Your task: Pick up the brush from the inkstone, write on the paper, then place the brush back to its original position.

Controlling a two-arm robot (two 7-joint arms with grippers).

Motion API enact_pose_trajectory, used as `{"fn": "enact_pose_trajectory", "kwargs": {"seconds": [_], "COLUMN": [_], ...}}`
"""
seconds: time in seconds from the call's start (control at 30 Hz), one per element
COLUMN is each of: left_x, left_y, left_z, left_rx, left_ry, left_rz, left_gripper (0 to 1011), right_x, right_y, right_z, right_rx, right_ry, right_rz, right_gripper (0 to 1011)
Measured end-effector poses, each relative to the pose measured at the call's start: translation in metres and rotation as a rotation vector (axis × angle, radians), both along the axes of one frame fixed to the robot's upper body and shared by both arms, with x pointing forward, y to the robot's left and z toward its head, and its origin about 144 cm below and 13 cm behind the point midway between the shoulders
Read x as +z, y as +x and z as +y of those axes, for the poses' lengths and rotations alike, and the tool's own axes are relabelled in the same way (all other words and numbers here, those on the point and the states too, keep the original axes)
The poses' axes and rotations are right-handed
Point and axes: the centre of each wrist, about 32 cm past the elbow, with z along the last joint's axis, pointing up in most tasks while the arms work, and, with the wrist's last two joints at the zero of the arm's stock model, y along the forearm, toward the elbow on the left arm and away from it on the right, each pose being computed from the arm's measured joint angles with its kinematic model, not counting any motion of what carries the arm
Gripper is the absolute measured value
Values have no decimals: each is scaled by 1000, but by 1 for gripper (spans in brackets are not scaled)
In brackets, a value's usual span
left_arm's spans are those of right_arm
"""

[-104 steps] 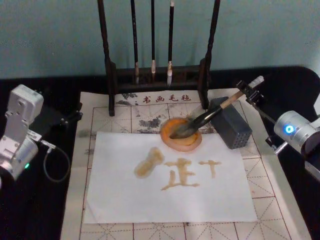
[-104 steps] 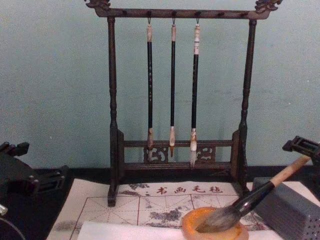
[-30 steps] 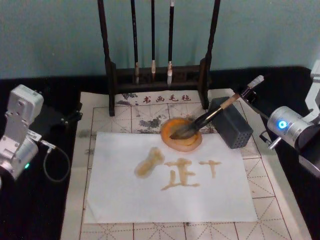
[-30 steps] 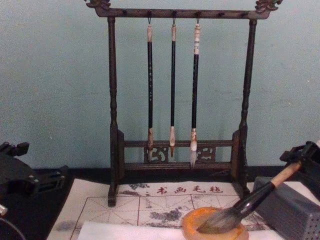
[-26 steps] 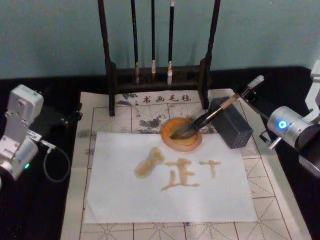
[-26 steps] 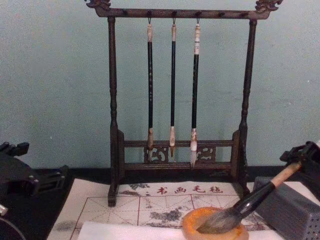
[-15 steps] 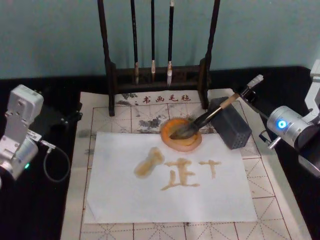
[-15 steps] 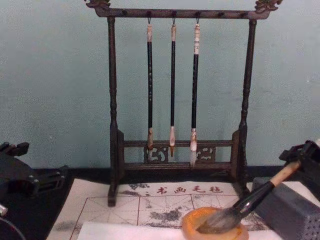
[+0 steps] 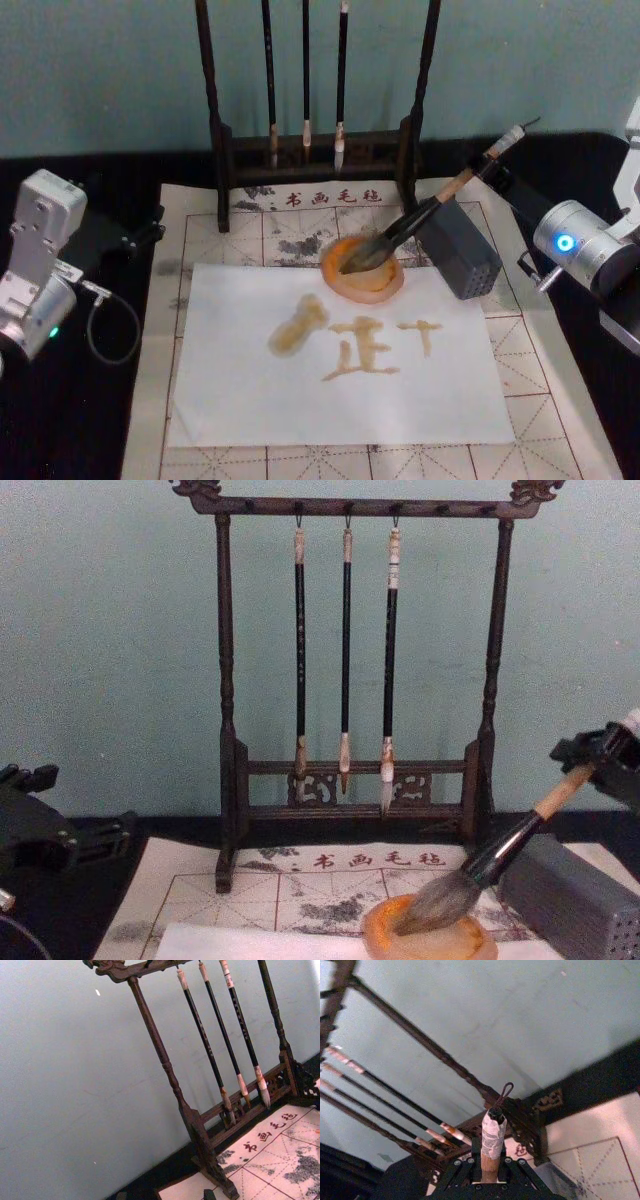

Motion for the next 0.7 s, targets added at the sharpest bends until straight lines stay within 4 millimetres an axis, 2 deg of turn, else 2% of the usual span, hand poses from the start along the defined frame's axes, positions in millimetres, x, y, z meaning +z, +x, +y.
{"fn": "enact_pose_trajectory", "kwargs": {"seconds": [0.3,0.7], "left_x": [0,0], "left_y": [0,0], "left_z": [0,0], "left_rx": [0,0], "left_ry": [0,0], "left_rz": [0,0], "left_gripper": [1001,1001], "right_x": [12,14], "right_y": [-16,-36], "right_z": [6,10], "right_rx": [25,68], "right_ry": [-123,-343], "right_rz": [-156,-412], "right_gripper": [185,185]}}
